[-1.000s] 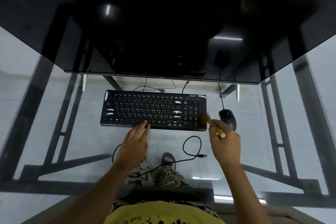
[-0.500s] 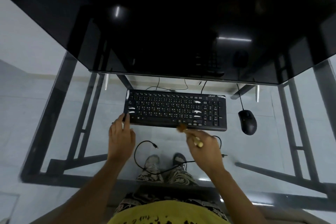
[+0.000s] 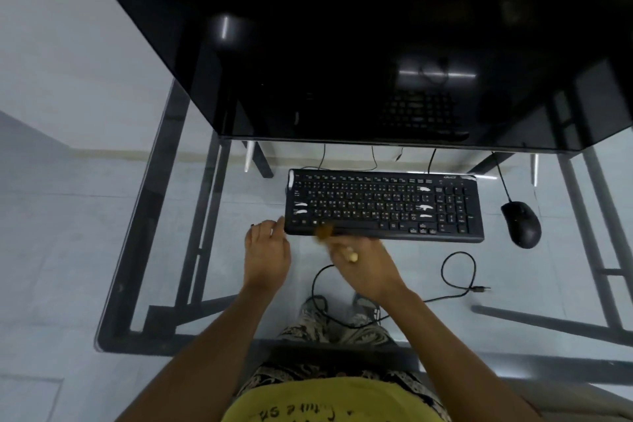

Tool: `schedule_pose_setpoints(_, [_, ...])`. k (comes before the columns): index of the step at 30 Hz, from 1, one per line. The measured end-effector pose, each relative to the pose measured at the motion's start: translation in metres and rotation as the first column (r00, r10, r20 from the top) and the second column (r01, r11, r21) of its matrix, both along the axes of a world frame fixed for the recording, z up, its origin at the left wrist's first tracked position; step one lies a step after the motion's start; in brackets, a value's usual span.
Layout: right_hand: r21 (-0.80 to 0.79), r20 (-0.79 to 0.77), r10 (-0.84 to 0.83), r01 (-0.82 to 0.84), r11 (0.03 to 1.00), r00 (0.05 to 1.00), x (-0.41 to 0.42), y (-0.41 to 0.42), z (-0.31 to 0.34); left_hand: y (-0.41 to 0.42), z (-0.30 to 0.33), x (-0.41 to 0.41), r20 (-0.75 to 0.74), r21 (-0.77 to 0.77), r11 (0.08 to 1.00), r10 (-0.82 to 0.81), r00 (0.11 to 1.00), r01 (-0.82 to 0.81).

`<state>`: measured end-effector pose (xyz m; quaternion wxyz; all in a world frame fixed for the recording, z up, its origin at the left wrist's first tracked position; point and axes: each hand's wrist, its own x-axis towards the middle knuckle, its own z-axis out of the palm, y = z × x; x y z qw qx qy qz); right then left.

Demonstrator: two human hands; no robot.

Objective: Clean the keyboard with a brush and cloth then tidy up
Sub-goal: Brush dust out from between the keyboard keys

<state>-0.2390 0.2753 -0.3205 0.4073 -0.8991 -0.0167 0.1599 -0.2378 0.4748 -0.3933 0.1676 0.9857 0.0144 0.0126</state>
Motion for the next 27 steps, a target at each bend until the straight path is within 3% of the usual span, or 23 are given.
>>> schedule_pose_setpoints(2, [0.094,-0.038,-0.052,0.055,0.994,0.998,0.002,0.004,0.003,0.006,-0.001,0.003,0.011,0.010,0.999,-0.039,0.999,0.039])
schedule_pose_setpoints(3, [0.088,0.066,-0.182,0.176,0.980,0.981,0.003,0.002,0.002,0.010,-0.001,0.004,0.014,0.016,0.998,-0.053,0.999,0.053])
schedule_pose_setpoints(5, [-0.031,0.276,-0.335,0.357,0.934,0.901,0.002,-0.003,0.001,0.016,-0.002,0.007,0.024,0.012,0.997,-0.071,0.997,0.071])
schedule_pose_setpoints(6, [-0.106,0.287,-0.295,0.336,0.936,0.912,0.002,-0.004,0.002,0.017,-0.003,0.009,0.021,0.002,0.997,-0.078,0.997,0.078])
schedule_pose_setpoints(7, [-0.114,0.189,-0.197,0.221,0.969,0.962,0.003,-0.003,0.001,0.018,-0.004,0.010,0.017,-0.003,0.996,-0.084,0.996,0.084])
schedule_pose_setpoints(9, [0.062,-0.138,-0.016,0.025,0.998,0.990,0.007,-0.002,0.008,0.020,-0.002,0.012,0.020,0.000,0.994,-0.106,0.994,0.106])
schedule_pose_setpoints(10, [0.168,-0.205,-0.037,0.073,0.983,0.978,0.014,-0.005,0.010,0.021,0.000,0.014,0.027,0.006,0.993,-0.122,0.992,0.122])
schedule_pose_setpoints(13, [0.283,-0.099,-0.358,0.371,0.884,0.928,0.043,-0.022,0.015,0.023,0.006,0.021,0.044,0.021,0.985,-0.172,0.984,0.171])
schedule_pose_setpoints(14, [0.307,-0.104,-0.387,0.400,0.863,0.916,0.053,-0.026,0.016,0.023,0.008,0.023,0.046,0.024,0.983,-0.185,0.982,0.184])
schedule_pose_setpoints(17, [0.219,-0.184,-0.314,0.350,0.911,0.931,0.078,-0.032,0.017,0.024,0.010,0.028,0.039,0.036,0.977,-0.212,0.976,0.211])
schedule_pose_setpoints(19, [-0.005,0.062,-0.425,0.426,0.905,0.903,0.086,-0.037,0.013,0.024,0.011,0.032,0.021,0.035,0.976,-0.214,0.977,0.213])
schedule_pose_setpoints(20, [-0.043,0.180,-0.456,0.470,0.882,0.872,0.088,-0.040,0.014,0.023,0.012,0.033,0.014,0.028,0.976,-0.216,0.976,0.215])
schedule_pose_setpoints(21, [-0.017,0.194,-0.443,0.455,0.891,0.875,0.090,-0.042,0.015,0.021,0.013,0.035,0.009,0.024,0.975,-0.223,0.975,0.223])
schedule_pose_setpoints(23, [0.107,-0.017,-0.318,0.318,0.942,0.948,0.093,-0.040,0.018,0.018,0.016,0.039,0.011,0.034,0.968,-0.250,0.968,0.250])
schedule_pose_setpoints(25, [0.058,-0.079,-0.283,0.288,0.956,0.956,0.091,-0.039,0.018,0.016,0.018,0.043,0.018,0.043,0.961,-0.273,0.962,0.272])
schedule_pose_setpoints(27, [-0.121,0.171,-0.383,0.405,0.906,0.908,0.090,-0.044,0.014,0.013,0.021,0.047,0.020,0.036,0.960,-0.277,0.961,0.276])
